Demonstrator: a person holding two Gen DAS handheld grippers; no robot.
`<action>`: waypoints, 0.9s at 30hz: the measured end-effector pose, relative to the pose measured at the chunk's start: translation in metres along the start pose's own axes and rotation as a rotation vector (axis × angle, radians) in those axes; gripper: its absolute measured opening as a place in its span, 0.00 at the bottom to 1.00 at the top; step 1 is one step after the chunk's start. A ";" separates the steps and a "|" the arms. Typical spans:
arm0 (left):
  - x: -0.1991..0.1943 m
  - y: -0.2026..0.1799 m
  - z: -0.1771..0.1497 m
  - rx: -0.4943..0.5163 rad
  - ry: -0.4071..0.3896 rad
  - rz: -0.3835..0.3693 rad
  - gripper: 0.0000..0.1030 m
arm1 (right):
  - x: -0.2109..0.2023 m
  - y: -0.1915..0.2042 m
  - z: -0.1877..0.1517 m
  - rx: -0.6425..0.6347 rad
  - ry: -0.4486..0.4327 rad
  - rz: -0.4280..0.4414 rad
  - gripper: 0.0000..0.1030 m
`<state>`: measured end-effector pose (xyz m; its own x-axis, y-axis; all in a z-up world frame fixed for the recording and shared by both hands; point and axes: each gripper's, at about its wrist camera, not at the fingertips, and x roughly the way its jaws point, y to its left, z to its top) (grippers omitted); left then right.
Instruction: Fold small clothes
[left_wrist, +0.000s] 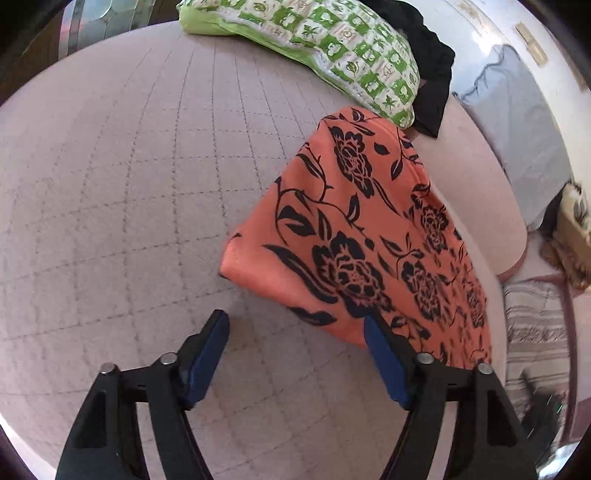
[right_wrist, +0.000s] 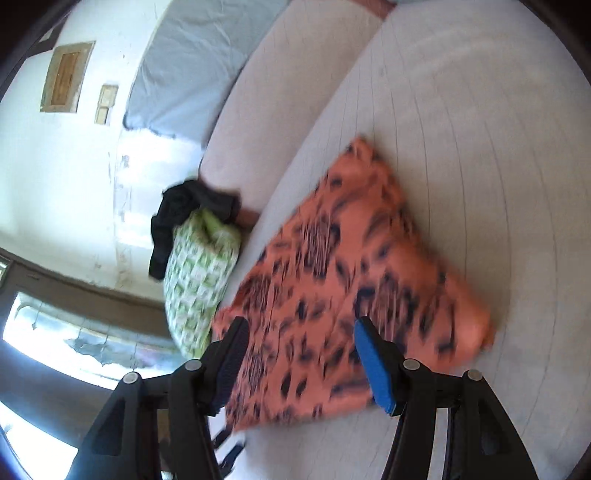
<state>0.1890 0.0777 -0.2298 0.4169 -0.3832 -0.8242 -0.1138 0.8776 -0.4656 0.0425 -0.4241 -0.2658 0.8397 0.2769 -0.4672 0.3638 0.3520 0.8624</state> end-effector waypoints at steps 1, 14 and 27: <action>0.001 0.001 0.002 -0.017 -0.004 -0.016 0.69 | 0.001 -0.003 -0.011 0.004 0.030 -0.002 0.64; 0.024 0.003 0.029 -0.186 -0.058 -0.148 0.82 | 0.029 -0.044 -0.024 0.148 0.000 -0.138 0.67; 0.029 0.004 0.031 -0.194 -0.102 -0.076 0.22 | 0.051 -0.036 0.002 -0.015 -0.090 -0.185 0.22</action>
<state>0.2280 0.0792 -0.2457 0.5188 -0.4063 -0.7522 -0.2461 0.7716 -0.5866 0.0735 -0.4242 -0.3202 0.7919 0.1256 -0.5976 0.5099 0.4026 0.7602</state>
